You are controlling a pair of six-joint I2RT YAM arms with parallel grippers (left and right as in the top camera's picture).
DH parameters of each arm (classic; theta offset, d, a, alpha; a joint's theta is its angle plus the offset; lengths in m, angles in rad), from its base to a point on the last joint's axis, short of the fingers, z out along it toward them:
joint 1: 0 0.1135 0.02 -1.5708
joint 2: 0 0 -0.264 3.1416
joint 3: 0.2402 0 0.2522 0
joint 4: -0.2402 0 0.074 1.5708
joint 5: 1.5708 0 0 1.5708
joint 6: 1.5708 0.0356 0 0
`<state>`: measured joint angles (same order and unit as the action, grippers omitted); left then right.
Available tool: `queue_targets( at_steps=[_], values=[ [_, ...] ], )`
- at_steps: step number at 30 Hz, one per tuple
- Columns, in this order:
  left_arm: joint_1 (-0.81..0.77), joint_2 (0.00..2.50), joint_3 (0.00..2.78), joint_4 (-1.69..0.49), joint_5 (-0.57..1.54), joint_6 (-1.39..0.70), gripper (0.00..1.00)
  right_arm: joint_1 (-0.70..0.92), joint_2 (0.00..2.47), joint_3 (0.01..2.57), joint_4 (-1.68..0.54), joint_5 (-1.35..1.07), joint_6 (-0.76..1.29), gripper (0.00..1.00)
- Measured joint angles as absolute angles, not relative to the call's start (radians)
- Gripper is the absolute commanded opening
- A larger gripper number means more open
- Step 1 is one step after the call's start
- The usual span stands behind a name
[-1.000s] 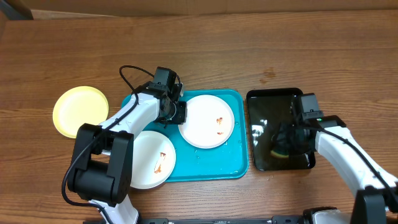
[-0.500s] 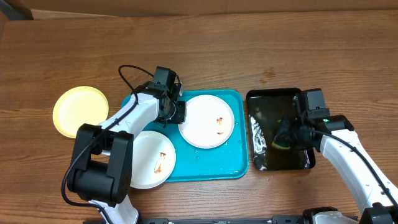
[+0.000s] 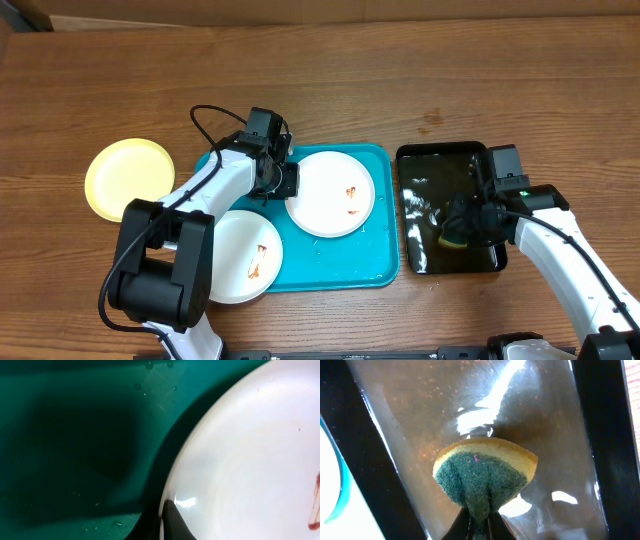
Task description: Clean dirty plates on tray and stack at the side
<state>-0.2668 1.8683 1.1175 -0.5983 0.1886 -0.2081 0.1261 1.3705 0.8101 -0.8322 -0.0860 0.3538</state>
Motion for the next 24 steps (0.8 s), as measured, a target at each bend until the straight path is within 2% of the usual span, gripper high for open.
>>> queue_targets(
  at_steps=[3,5,10,12,14,24],
  values=[
    [-0.267,1.868,1.118,-0.602,0.202,-0.210,0.06,0.126,1.370,0.818,-0.843,-0.086,0.319,0.04],
    [-0.267,1.868,1.118,-0.603,0.207,-0.207,0.24,0.126,1.370,0.832,-0.855,-0.086,0.296,0.04],
    [-0.267,1.868,1.116,-0.565,0.202,-0.210,0.29,0.126,1.370,0.904,-0.880,-0.086,0.255,0.04],
    [-0.267,1.869,1.116,-0.540,0.194,-0.210,0.24,0.126,1.370,0.922,-0.876,-0.086,0.248,0.04],
    [-0.266,1.869,1.114,-0.526,0.190,-0.215,0.04,0.126,1.370,0.925,-0.873,-0.086,0.242,0.04],
    [-0.270,1.869,1.116,-0.594,0.207,-0.246,0.04,0.126,1.400,0.925,-0.877,-0.086,0.223,0.04]
  ],
)
